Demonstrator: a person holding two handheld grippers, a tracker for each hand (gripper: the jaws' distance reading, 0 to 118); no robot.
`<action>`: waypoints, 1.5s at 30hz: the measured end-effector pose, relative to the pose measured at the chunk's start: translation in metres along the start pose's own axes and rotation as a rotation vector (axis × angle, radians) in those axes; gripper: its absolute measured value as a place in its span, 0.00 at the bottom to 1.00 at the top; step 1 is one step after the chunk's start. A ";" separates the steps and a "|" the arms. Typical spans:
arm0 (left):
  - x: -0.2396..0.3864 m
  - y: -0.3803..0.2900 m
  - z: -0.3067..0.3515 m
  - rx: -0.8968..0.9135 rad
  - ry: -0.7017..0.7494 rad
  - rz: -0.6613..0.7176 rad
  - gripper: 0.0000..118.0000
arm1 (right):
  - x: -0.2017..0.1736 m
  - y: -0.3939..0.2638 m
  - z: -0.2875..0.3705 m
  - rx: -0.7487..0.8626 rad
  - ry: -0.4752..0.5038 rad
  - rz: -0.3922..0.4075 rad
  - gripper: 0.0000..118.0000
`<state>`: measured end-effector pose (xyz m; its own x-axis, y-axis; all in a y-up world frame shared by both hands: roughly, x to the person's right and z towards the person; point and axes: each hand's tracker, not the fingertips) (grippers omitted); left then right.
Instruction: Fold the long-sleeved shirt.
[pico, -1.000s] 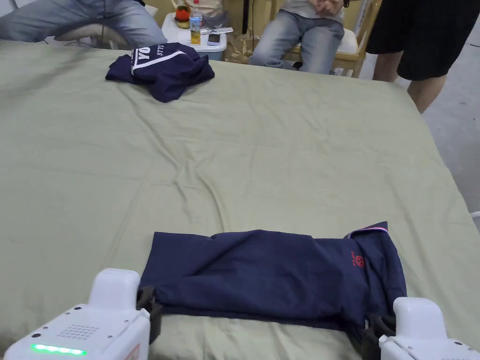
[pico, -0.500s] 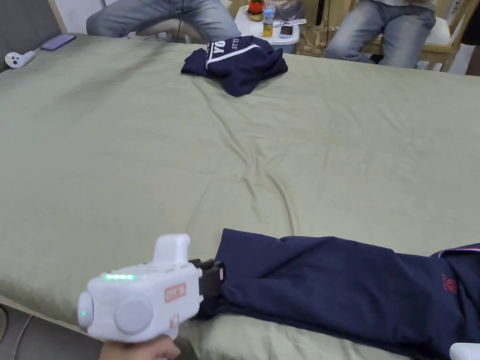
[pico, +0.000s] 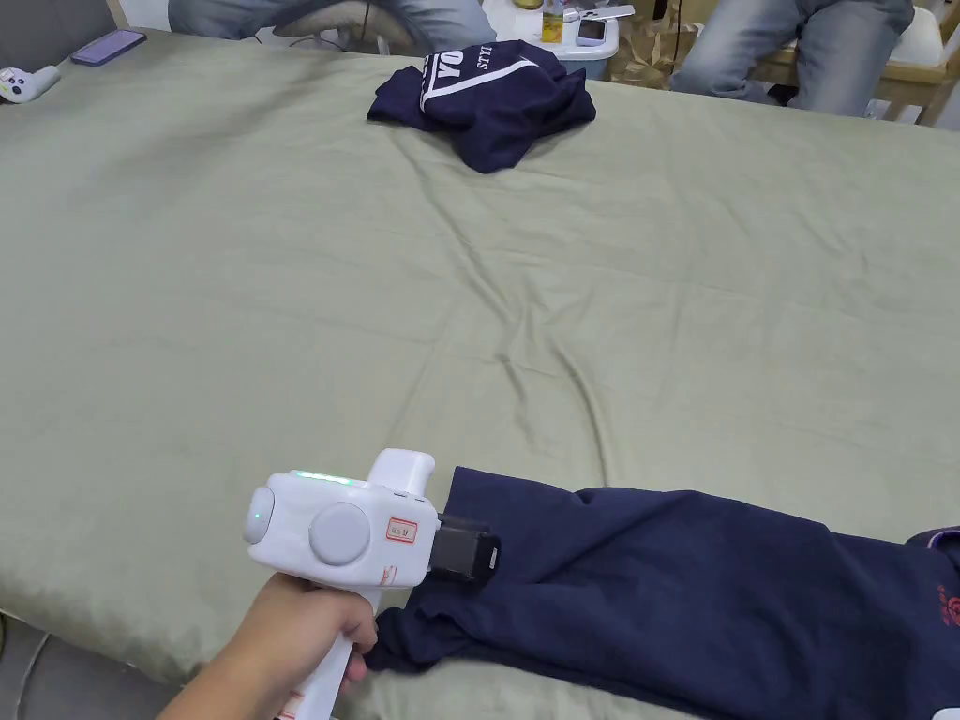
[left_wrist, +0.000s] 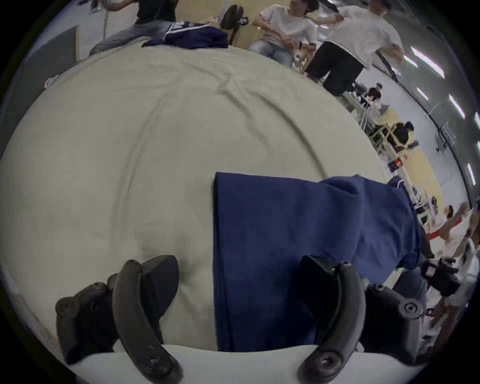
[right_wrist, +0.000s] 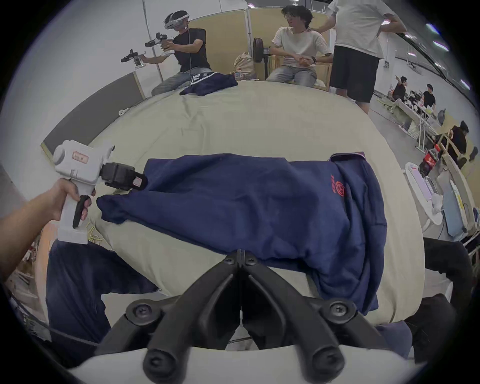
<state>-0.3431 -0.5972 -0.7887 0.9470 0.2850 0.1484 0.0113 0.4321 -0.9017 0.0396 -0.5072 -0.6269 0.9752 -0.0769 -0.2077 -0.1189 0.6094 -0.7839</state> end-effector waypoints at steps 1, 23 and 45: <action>0.002 0.000 0.000 -0.005 -0.004 0.006 0.77 | -0.001 0.001 0.000 0.001 0.004 -0.001 0.01; -0.017 -0.004 0.058 0.096 -0.006 0.108 0.00 | 0.000 -0.005 0.003 -0.023 0.020 -0.012 0.01; -0.150 0.043 0.173 0.082 0.159 0.215 0.00 | -0.011 0.001 0.000 -0.012 0.048 -0.005 0.01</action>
<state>-0.5402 -0.4735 -0.7797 0.9633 0.2426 -0.1147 -0.2157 0.4460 -0.8687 0.0286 -0.5056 -0.6254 0.9658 -0.1174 -0.2312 -0.1168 0.5992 -0.7920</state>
